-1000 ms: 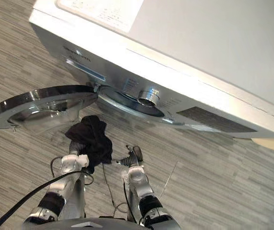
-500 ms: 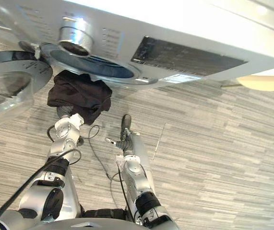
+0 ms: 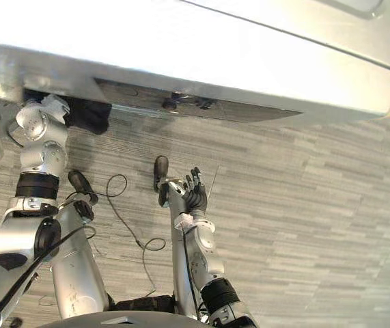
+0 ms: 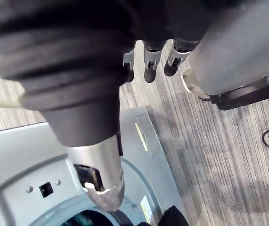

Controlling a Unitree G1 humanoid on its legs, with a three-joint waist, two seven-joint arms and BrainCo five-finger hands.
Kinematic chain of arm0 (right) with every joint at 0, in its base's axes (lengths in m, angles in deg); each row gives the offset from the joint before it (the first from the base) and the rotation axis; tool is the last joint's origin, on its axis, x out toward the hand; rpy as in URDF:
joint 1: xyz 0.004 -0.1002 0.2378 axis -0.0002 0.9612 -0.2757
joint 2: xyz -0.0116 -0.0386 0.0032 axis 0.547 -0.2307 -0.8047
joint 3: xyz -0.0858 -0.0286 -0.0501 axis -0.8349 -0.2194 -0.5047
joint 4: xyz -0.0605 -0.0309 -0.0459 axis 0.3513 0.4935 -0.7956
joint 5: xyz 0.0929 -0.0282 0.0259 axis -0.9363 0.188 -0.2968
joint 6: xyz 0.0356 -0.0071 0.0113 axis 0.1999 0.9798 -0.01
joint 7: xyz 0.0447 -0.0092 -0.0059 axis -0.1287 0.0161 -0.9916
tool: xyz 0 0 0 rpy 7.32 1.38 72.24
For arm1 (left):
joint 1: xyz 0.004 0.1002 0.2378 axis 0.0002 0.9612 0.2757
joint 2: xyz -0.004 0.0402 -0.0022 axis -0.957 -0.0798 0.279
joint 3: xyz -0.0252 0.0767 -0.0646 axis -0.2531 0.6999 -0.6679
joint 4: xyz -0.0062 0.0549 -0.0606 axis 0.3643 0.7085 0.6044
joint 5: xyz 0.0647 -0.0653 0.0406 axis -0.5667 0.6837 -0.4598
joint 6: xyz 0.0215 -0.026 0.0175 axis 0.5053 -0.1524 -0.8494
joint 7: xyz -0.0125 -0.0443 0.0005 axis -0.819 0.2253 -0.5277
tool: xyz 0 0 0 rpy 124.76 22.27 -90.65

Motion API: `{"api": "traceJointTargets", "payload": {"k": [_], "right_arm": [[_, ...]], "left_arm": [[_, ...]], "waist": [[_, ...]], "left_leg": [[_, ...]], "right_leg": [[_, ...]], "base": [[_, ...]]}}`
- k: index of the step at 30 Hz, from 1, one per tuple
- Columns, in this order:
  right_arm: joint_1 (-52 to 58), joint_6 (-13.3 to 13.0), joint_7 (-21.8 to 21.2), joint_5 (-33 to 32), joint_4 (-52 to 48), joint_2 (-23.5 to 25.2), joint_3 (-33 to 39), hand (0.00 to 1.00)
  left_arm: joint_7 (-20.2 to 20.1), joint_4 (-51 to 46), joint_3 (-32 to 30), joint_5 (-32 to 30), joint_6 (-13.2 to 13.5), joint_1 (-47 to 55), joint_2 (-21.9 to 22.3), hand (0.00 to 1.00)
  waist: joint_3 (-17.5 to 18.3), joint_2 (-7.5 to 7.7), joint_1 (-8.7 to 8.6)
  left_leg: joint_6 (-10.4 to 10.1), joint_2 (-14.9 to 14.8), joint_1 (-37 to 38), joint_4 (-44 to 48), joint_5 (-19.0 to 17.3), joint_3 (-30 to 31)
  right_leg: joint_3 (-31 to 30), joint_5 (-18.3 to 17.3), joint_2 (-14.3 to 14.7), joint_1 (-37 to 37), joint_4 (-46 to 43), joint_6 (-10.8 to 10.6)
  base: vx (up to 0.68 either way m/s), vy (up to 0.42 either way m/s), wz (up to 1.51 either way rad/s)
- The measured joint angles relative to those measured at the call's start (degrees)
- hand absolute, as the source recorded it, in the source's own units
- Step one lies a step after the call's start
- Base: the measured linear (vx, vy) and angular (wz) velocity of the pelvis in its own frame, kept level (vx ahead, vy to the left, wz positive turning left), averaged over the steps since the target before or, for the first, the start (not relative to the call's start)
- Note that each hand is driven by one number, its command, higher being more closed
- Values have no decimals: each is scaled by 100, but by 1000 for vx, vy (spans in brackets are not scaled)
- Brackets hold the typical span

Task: Pick up the laundry basket with both hands and put the clothes into the washing machine.

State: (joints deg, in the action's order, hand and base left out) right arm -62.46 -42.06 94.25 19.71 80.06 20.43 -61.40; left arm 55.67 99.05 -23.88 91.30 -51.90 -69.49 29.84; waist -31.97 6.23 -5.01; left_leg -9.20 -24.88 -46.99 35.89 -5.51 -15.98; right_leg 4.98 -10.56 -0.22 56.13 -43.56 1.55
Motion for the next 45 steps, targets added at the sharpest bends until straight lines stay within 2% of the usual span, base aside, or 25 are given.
{"api": "traceJointTargets", "payload": {"k": [3, 6, 7, 8, 12, 13, 16, 19, 22, 25, 26, 29, 30, 31, 33, 34, 35, 38, 40, 42, 45], "right_arm": [[21, -111, -30, -67, -111, 46, 22, 0], [48, -114, -56, -72, -198, 75, 42, 0], [62, -111, -56, -71, -209, 80, 50, 0], [97, -88, -54, -69, -222, 87, 98, 0], [114, 130, -25, -58, -208, 88, 277, 0], [165, 172, -13, -56, -232, 88, 285, 0], [320, 243, -8, -54, -304, 84, 402, 0], [498, 262, -8, -55, -392, 54, 529, 0], [608, 258, -28, -62, -540, -112, 553, 0], [687, 221, -67, -68, -571, -157, 755, 0], [758, 177, -100, -71, -623, -166, 779, 0], [1045, 14, -197, -192, -767, -180, 784, 0], [1072, -1, -207, -247, -728, -180, 790, 0], [1097, -11, -239, -295, -724, -182, 806, 0], [1103, -91, -288, -452, -735, -178, 961, 0], [1103, -123, -297, -458, -733, -177, 1004, 0], [1103, -154, -309, -458, -747, -180, 1040, 0], [1104, -77, -435, -459, -720, -169, 1073, 0], [1111, 0, -506, -463, -715, -165, 1074, 0], [1202, 24, -583, -464, -711, -168, 1073, 0], [1238, 116, -644, -460, -637, -195, 1114, 0]], "left_arm": [[7, -11, 6, -5, 2, -607, -364, 100], [11, -73, 75, 23, 23, -1311, -742, 100], [9, -73, 127, 27, 63, -1408, -764, 100], [-33, -74, 307, 261, 179, -1553, -767, 100], [-156, -73, 988, 1276, 203, -2047, -751, 100], [-262, -73, 1158, 1496, 283, -2148, -724, 100], [-308, -89, 1358, 1688, 337, -2237, -618, 100], [-363, -101, 1447, 1587, 400, -2297, -613, 100], [-403, 43, 1494, 844, 293, -2691, -761, 100], [-248, 399, 1747, -677, -101, -3199, -975, 100], [-136, 399, 1785, -995, -176, -3277, -1028, 0], [241, 398, 2101, -1764, -401, -3540, -1117, 0], [394, 398, 2196, -2196, -501, -3543, -1158, 0], [453, 400, 2233, -2548, -597, -3543, -1168, 0], [477, 527, 2387, -3600, -951, -3544, -1239, 0], [438, 592, 2418, -3793, -1002, -3545, -1251, 0], [158, 711, 2437, -4249, -1138, -3545, -1285, 0], [-690, 1068, 2436, -5187, -1208, -3532, -1381, 0], [-881, 1070, 2351, -5451, -1207, -3404, -1442, 0], [-986, 1064, 2136, -5502, -1193, -3156, -1440, 0], [-1212, 1073, 1761, -5202, -1197, -2701, -1437, 0]], "waist": [[0, 0, -15], [2, -5, -42], [2, -5, -47], [3, -7, -45], [4, -15, -110], [4, -15, -122], [7, -23, -102], [7, -22, -96], [7, -22, -83], [8, -22, -10], [8, -22, -12], [8, -22, -39], [8, -22, -64], [8, -22, -69], [8, -22, -71], [8, -23, -75], [8, -23, -100], [11, -27, -133], [14, -31, -156], [28, -55, -159], [28, -57, -190]], "left_leg": [[58, -87, -217, 271, -216, -169], [70, -114, -383, 264, -303, -306], [94, -110, -411, 250, -314, -325], [166, -80, -473, 174, -303, -383], [371, 132, -577, -97, -178, -495], [394, 159, -626, -111, -171, -496], [439, 211, -646, -153, -185, -556], [469, 235, -647, -195, -198, -655], [507, 196, -743, -163, -221, -774], [548, 90, -940, -10, -259, -816], [560, 76, -1004, 30, -270, -816], [603, 55, -1133, 131, -312, -825], [624, 57, -1138, 146, -327, -825], [628, 59, -1145, 153, -336, -826], [648, 81, -1160, 171, -348, -820], [650, 92, -1160, 171, -350, -815], [652, 110, -1160, 172, -350, -803], [668, 127, -1156, 198, -359, -794], [674, 109, -1154, 199, -362, -790], [675, 97, -1153, 203, -373, -787], [671, 94, -1151, 206, -374, -788]], "right_leg": [[-361, 287, 161, 269, 195, -111], [-485, 658, 223, 316, 776, -350], [-503, 740, 227, 302, 913, -362], [-550, 923, 215, 265, 1215, -435], [-587, 1505, 56, 30, 2208, -502], [-591, 1646, 38, -31, 2446, -525], [-625, 1897, -4, -162, 2887, -563], [-717, 2110, -21, -242, 3260, -593], [-814, 2374, -2, -258, 3659, -630], [-911, 2639, 49, -258, 4047, -644], [-916, 2663, 48, -254, 4130, -643], [-913, 2764, 33, -242, 4310, -684], [-908, 2784, 24, -242, 4308, -662], [-905, 2786, 20, -242, 4307, -662], [-891, 2816, -1, -240, 4281, -681], [-889, 2816, -8, -240, 4271, -681], [-882, 2816, -23, -240, 4247, -681], [-891, 2818, -38, -240, 4219, -684], [-899, 2821, -31, -242, 4218, -689], [-910, 2771, -24, -242, 4219, -749], [-916, 2766, -23, -245, 4223, -756]], "base": [[40, 107, -65], [6, 134, -41], [-7, 186, -27], [-3, 162, -16], [13, 155, 0], [30, 99, 0], [45, 57, -8], [45, 12, -12], [25, -23, -20], [-12, -36, -19], [-33, -39, -8], [-34, -27, -4], [0, 0, 0], [0, 0, 0], [-9, -11, 2], [-14, -21, 6], [-14, -22, 6], [-13, -20, 2], [-22, -32, -4], [-27, -47, -4], [-23, -48, 0]]}}
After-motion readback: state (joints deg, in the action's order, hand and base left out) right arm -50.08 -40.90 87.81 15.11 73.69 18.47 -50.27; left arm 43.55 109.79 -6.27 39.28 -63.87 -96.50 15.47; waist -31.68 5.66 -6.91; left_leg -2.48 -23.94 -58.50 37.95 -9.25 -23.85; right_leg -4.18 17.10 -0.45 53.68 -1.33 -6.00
